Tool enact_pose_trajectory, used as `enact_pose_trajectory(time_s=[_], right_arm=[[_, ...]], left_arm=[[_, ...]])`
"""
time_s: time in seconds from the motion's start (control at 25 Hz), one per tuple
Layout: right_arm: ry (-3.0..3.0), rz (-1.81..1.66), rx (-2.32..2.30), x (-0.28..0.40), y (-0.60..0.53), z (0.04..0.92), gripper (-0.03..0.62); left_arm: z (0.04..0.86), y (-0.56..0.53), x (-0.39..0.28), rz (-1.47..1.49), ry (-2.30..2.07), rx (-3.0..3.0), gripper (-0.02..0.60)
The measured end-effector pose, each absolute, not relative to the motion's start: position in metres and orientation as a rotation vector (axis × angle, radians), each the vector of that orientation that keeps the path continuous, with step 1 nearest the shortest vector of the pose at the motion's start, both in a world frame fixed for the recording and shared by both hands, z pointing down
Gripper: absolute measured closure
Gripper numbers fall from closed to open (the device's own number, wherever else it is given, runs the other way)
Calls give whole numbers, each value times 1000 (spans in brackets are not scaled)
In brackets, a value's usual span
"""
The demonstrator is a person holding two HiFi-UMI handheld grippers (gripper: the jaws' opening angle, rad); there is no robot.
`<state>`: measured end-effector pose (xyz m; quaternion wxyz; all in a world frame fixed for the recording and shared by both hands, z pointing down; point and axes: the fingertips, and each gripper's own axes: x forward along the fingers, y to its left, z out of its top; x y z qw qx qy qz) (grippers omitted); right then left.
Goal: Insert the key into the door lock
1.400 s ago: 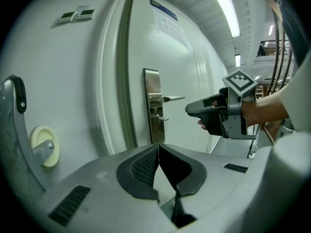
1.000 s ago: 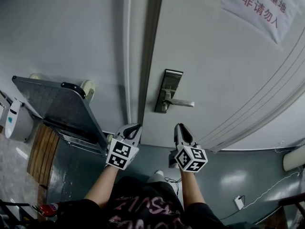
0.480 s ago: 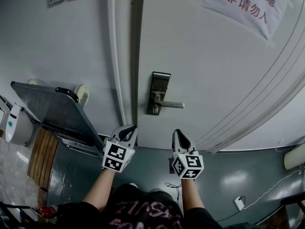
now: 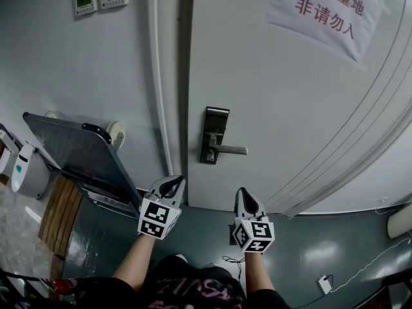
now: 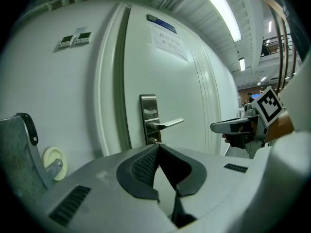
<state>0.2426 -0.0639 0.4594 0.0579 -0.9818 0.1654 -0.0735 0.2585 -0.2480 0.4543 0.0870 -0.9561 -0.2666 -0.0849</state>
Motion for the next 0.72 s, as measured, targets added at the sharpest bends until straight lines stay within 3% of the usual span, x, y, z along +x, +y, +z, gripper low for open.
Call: enact_pose_trajectory(time_s=[0.72], right_arm=[[534, -212, -2978, 242, -70, 457, 531]], left_arm=[[454, -246, 257, -262, -770, -2867, 568]])
